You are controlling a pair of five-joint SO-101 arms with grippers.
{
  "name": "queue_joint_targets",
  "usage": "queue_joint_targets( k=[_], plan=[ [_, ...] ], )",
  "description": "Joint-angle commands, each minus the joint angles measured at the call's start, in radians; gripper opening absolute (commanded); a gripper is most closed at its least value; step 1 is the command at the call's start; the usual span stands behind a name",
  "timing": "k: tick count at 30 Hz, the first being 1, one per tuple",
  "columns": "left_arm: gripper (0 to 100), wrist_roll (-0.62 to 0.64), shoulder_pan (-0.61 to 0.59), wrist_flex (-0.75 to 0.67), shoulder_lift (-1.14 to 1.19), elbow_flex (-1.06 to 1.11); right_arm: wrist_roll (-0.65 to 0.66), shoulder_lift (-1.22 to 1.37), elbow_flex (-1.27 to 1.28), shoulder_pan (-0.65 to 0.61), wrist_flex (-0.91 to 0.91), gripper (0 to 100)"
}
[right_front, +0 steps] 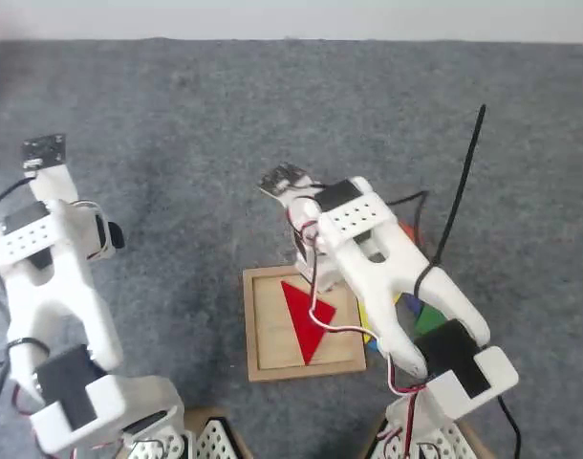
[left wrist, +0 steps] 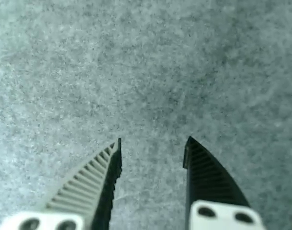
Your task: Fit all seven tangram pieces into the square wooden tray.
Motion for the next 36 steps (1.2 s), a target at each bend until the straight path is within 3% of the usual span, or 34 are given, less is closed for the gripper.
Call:
queue_joint_targets(
  k=[1,6,20,26,36],
  plan=[
    [21,0.015,0.005,-0.017,-0.060,-0.005,0.046,-0.053,0.077,0.022,-0.058,11.3],
    [21,0.015,0.005,-0.017,-0.060,-0.005,0.041,-0.053,0.172,-0.015,-0.143,11.2],
    [21,0.015,0.006,-0.018,-0.054,-0.005,0.003,-0.064,0.193,-0.325,-0.189,11.5],
    [21,0.015,0.006,-0.068,-0.054,0.033,0.003,-0.054,0.101,-0.354,-0.193,11.5],
    [21,0.015,0.071,-0.063,-0.054,0.038,0.008,0.035,0.086,-0.355,-0.346,11.6]
  ],
)
